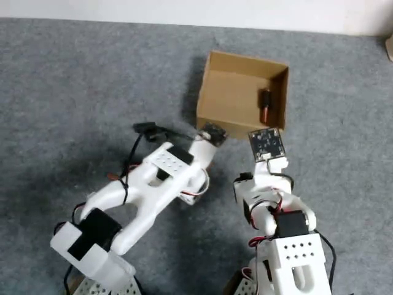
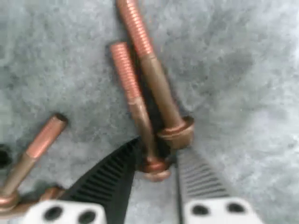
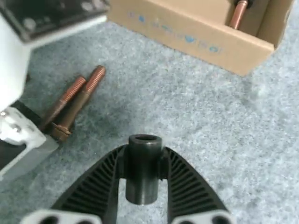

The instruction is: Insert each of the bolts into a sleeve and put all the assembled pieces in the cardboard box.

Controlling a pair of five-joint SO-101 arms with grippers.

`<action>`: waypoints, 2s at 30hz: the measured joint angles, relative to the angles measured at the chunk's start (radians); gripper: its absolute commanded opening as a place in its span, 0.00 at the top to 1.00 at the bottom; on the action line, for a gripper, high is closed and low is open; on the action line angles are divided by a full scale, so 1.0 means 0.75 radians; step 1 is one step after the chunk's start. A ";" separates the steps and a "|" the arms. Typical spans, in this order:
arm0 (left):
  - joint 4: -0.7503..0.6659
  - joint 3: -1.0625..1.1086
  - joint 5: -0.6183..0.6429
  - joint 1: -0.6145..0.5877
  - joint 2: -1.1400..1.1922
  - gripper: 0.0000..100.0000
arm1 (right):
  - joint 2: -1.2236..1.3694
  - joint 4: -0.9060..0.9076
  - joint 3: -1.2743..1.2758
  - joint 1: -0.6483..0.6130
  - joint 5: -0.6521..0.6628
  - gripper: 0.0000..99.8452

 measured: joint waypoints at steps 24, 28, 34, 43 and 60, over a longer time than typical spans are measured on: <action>0.714 -0.426 -0.716 -0.018 0.027 1.00 | -0.002 -0.135 0.092 0.078 0.000 1.00; 0.810 -0.499 -1.109 -0.016 0.027 1.00 | -0.002 -0.137 0.092 0.080 0.000 1.00; 0.919 -0.415 -1.880 -0.016 0.031 1.00 | -0.002 -0.137 0.092 0.080 0.000 1.00; 0.953 -0.358 -1.923 -0.014 0.031 0.99 | -0.002 -0.137 0.096 0.080 0.000 1.00; 0.959 -0.493 -1.905 -0.018 0.037 0.89 | -0.002 -0.137 0.096 0.080 0.000 1.00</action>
